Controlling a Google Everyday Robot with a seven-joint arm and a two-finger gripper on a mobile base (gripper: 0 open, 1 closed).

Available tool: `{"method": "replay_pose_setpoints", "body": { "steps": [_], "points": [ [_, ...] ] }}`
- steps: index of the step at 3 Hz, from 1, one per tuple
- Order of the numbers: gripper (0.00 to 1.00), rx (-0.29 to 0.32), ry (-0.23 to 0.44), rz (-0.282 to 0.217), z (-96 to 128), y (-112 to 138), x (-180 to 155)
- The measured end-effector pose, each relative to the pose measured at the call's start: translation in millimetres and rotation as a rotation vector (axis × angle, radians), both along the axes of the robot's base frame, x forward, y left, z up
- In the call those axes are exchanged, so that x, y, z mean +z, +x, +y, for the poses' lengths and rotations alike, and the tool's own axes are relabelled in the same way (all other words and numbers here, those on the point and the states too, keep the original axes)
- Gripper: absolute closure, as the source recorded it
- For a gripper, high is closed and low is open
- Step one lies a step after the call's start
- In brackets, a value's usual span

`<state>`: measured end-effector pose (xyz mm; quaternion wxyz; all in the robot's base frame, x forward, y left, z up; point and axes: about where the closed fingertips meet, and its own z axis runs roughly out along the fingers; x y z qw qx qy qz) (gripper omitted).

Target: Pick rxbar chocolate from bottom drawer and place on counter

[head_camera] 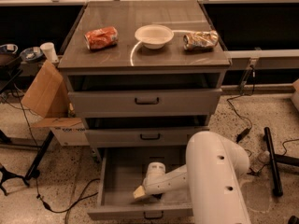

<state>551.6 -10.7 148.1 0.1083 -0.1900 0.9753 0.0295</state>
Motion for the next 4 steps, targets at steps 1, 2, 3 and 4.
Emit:
{"method": "replay_pose_setpoints", "body": {
  "steps": [1, 2, 3, 4],
  "points": [
    [0.0, -0.012, -0.005, 0.011, -5.4, 4.7, -15.4],
    [0.0, -0.01, 0.002, 0.021, -6.9, 11.1, -24.8],
    [0.0, 0.018, 0.002, 0.048, -4.0, 18.5, -36.0],
    [0.0, 0.046, -0.002, 0.102, -4.8, 19.0, -49.0]
  ]
}}
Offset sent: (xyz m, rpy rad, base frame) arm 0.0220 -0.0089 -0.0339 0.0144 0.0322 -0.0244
